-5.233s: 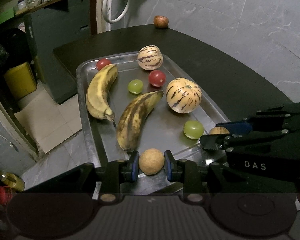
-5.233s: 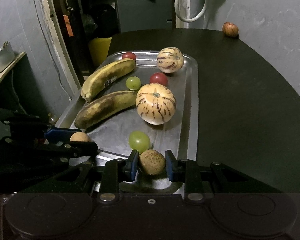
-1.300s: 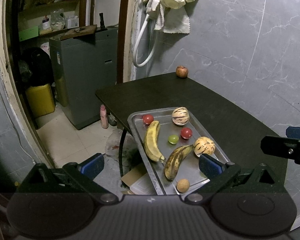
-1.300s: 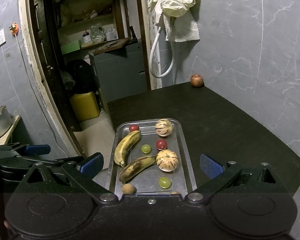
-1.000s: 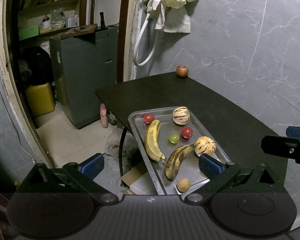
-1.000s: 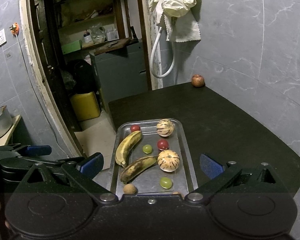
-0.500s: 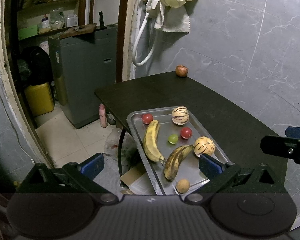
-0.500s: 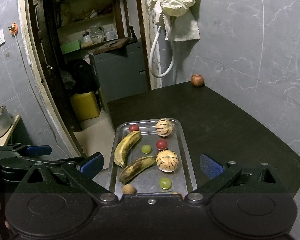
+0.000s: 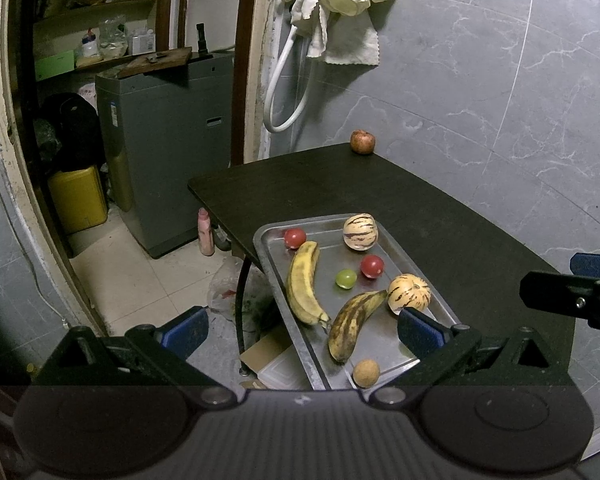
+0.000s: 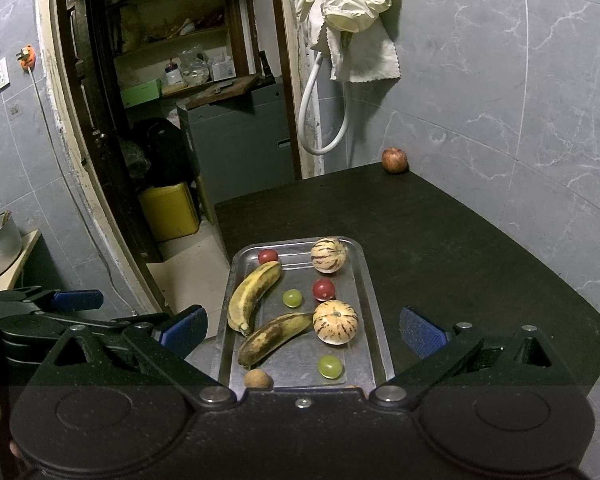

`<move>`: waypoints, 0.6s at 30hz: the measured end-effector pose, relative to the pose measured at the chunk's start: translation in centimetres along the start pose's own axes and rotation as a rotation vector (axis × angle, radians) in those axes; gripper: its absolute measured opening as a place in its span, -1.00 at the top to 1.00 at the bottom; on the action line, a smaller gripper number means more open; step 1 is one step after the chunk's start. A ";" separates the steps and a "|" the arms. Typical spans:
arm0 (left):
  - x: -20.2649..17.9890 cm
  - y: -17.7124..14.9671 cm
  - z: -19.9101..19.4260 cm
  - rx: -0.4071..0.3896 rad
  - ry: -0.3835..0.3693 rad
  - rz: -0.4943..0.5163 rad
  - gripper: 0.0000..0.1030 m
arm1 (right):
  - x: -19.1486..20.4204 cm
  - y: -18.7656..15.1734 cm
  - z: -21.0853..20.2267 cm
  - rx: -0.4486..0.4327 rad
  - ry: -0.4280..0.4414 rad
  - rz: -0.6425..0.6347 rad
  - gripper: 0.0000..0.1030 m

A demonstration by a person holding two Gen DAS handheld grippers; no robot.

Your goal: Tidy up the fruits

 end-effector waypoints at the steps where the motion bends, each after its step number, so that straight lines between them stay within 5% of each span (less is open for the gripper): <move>1: -0.1 0.0 0.1 0.000 -0.001 0.000 -0.99 | 0.0 0.0 0.0 0.000 0.000 0.000 -0.99; 18: 0.6 0.9 0.1 -0.048 0.014 -0.002 -0.99 | -0.5 0.2 0.5 -0.006 -0.006 0.009 -0.99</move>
Point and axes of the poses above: each gripper's, at about its wrist camera, not at the fingertips, and z roughly the way its jaws point, x to its left, y to its top, the point moved 6 cm from there along z, roughly the way its jaws point, and after that the axes turned 6 degrees about -x, right-handed, at the moved point
